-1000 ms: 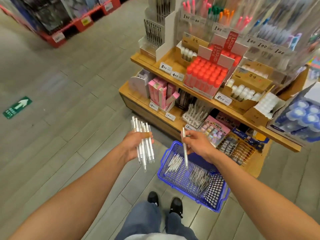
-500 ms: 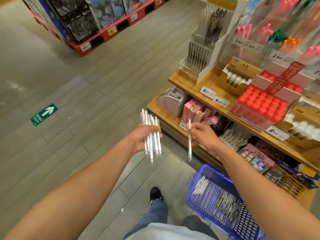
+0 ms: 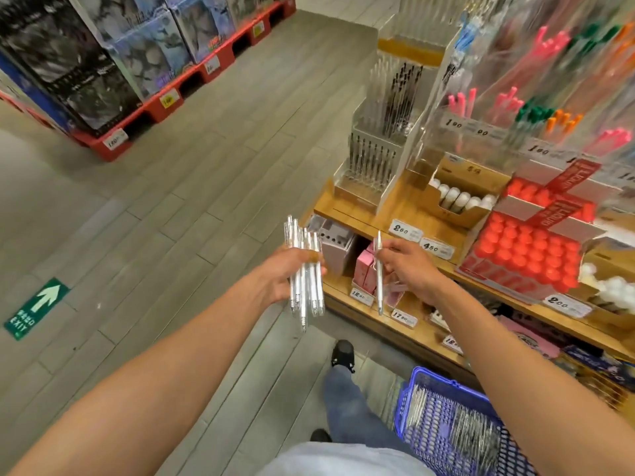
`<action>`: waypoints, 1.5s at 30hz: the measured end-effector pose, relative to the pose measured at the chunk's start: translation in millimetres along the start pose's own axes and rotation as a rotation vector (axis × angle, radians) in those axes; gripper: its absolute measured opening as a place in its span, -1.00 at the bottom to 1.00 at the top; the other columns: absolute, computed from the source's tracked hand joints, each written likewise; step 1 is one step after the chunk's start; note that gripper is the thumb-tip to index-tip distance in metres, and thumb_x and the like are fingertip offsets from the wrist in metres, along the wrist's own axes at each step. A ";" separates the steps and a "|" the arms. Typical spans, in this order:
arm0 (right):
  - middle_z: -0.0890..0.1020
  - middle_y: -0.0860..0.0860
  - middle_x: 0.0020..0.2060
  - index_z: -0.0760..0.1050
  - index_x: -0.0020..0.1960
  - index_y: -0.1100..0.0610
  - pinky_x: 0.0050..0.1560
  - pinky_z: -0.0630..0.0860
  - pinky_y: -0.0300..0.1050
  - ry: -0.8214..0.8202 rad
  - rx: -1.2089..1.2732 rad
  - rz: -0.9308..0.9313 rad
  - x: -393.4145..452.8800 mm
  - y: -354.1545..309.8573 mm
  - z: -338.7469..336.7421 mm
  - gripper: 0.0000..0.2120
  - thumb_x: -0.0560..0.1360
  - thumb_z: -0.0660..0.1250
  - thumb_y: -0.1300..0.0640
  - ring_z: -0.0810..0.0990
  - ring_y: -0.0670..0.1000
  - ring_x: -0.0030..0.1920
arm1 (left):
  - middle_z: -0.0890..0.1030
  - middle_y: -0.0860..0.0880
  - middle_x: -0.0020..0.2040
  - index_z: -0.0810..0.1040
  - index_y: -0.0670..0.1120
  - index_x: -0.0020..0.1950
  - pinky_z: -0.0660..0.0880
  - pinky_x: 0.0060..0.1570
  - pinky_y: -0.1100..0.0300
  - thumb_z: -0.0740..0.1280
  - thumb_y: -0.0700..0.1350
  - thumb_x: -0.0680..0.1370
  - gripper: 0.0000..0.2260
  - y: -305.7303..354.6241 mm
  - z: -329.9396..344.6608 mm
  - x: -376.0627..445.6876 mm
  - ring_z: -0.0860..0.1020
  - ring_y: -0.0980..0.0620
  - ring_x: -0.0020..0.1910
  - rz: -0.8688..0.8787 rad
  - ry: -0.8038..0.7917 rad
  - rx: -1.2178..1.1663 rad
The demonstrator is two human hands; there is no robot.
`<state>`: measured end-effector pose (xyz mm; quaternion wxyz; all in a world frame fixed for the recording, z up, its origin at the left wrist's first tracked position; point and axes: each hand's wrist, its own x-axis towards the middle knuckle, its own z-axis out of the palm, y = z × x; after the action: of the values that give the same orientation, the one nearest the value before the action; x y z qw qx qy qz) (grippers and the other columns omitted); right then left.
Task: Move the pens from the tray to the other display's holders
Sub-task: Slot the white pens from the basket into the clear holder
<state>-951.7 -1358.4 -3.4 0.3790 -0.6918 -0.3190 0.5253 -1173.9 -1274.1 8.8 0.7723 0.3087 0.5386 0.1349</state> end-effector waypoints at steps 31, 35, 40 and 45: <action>0.60 0.03 -0.16 0.54 0.02 0.13 -0.19 0.60 -0.13 0.463 0.212 -0.009 148.7 -103.0 -50.3 -0.93 0.58 0.30 0.19 0.61 -0.03 -0.25 | 0.38 -0.25 0.48 0.41 -0.26 0.42 0.27 0.46 -0.23 0.53 -0.15 0.30 -0.28 229.1 58.3 181.7 0.34 -0.26 0.47 -0.063 -0.282 0.482; 0.61 0.05 -0.13 0.54 0.08 0.15 -0.17 0.60 -0.13 0.485 0.211 -0.012 149.6 -109.1 -46.3 -0.89 0.58 0.30 0.18 0.62 0.01 -0.21 | 0.45 -0.26 0.44 0.40 -0.25 0.43 0.36 0.41 -0.22 0.52 -0.19 0.38 -0.35 240.9 57.1 184.6 0.44 -0.26 0.40 -0.066 -0.311 0.468; 0.66 0.08 -0.08 0.53 0.10 0.10 -0.12 0.64 -0.11 0.495 0.191 -0.062 151.5 -125.2 -51.9 -0.88 0.57 0.32 0.14 0.68 0.07 -0.12 | 0.37 -0.29 0.49 0.44 -0.25 0.39 0.16 0.48 -0.31 0.59 -0.11 0.19 -0.20 250.4 62.0 181.9 0.27 -0.29 0.51 -0.049 -0.370 0.438; 0.67 0.01 -0.17 0.52 0.04 0.07 -0.06 0.62 -0.04 0.575 -0.109 -0.136 164.4 -125.2 -48.5 -0.93 0.56 0.33 0.12 0.66 0.00 -0.12 | 0.39 -0.28 0.48 0.30 -0.21 0.51 0.25 0.46 -0.28 0.60 -0.11 0.17 -0.04 250.4 58.4 185.3 0.32 -0.28 0.49 -0.042 -0.345 0.391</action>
<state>-869.9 -1165.7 32.2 0.4503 -0.8086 -0.2719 0.2635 -1018.3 -999.7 39.2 0.7811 0.4591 0.4210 -0.0424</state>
